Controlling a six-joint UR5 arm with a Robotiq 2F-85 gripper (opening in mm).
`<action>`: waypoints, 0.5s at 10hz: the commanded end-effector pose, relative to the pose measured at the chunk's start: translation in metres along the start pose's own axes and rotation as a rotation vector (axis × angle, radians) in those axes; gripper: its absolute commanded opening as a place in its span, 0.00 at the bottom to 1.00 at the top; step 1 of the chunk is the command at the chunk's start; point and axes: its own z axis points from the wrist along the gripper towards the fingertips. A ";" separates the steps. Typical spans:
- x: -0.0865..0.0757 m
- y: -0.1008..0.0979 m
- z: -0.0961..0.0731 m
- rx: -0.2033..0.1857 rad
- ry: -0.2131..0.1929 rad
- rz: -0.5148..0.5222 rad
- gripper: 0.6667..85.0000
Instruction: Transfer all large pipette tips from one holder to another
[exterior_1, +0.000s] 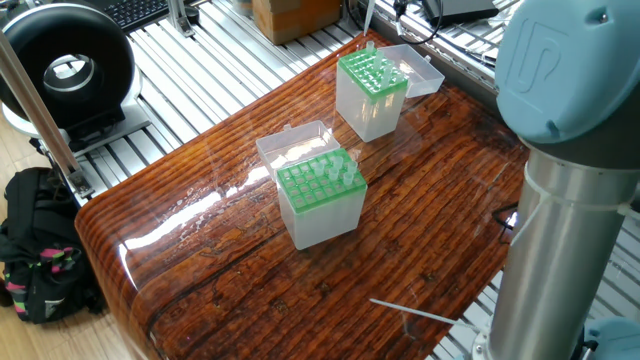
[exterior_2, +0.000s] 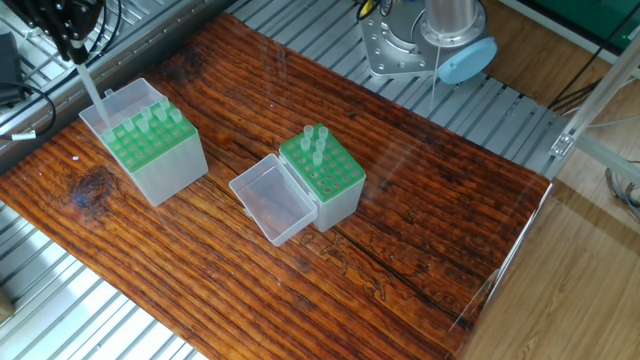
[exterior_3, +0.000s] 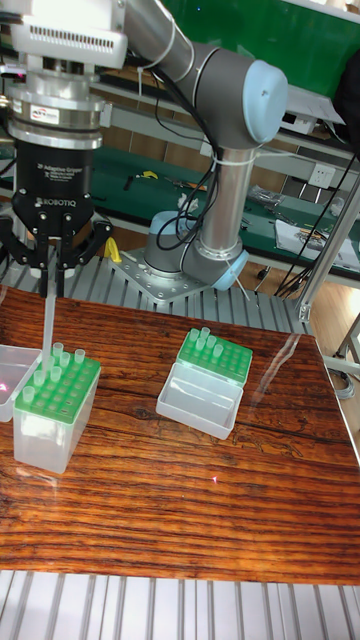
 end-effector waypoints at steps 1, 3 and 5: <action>0.012 0.028 0.006 -0.037 0.015 0.018 0.01; 0.012 0.017 0.009 0.011 0.016 0.016 0.00; 0.007 0.008 0.012 0.019 0.014 0.007 0.00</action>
